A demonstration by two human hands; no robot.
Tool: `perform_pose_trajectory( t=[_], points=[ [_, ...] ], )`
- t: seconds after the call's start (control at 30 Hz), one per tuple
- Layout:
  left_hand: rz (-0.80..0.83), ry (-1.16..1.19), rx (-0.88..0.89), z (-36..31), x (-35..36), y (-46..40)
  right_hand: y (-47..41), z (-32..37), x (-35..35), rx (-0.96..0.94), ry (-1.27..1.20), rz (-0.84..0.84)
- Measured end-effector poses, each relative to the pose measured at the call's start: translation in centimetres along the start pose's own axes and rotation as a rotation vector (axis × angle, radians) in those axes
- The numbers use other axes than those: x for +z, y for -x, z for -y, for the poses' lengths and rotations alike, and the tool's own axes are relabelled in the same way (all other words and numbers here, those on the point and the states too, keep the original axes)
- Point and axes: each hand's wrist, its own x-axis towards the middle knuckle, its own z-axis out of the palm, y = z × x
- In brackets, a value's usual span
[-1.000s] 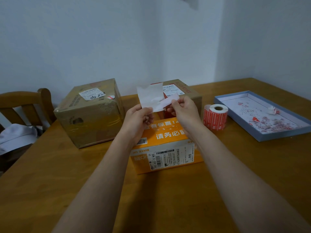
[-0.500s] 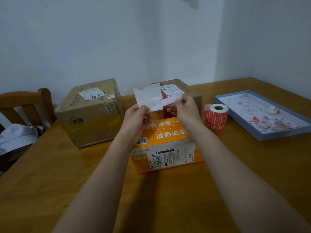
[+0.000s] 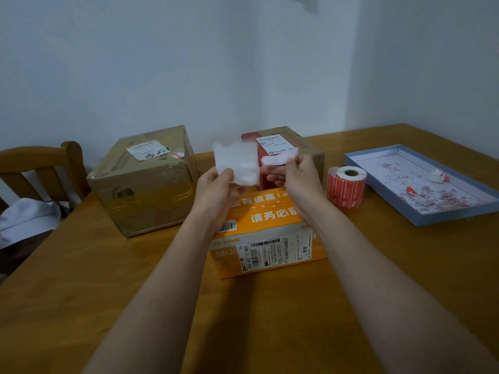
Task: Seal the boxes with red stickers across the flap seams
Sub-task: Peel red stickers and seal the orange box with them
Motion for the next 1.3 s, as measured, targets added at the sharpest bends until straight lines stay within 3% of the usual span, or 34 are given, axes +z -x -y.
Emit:
perform_pose_trajectory(
  t=[0.23,0.47,0.57,0.7,0.87,1.1,1.3],
  points=[
    [-0.101,-0.057,0.029,-0.1,-0.8,-0.2,-0.2,0.0,-0.2,0.024,-0.079,-0.018],
    [-0.191,0.076,0.026,-0.5,-0.3,0.2,0.4,0.2,-0.3,-0.017,-0.068,0.010],
    [-0.168,0.116,-0.012,-1.0,-0.1,0.6,0.7,0.3,-0.3,-0.052,-0.026,0.015],
    [-0.154,-0.260,0.129,-1.2,-0.4,0.8,1.2,0.4,-0.3,-0.137,0.083,0.031],
    [-0.101,-0.160,0.168,-2.0,-0.9,1.5,1.7,0.8,-0.1,-0.255,0.145,0.029],
    [-0.114,-0.226,0.105,-3.1,-0.9,1.9,1.8,1.0,0.2,-0.414,0.228,-0.030],
    [0.000,-0.309,0.126,-3.0,-0.9,2.6,2.4,1.8,-0.3,-0.527,0.284,0.003]
  ],
)
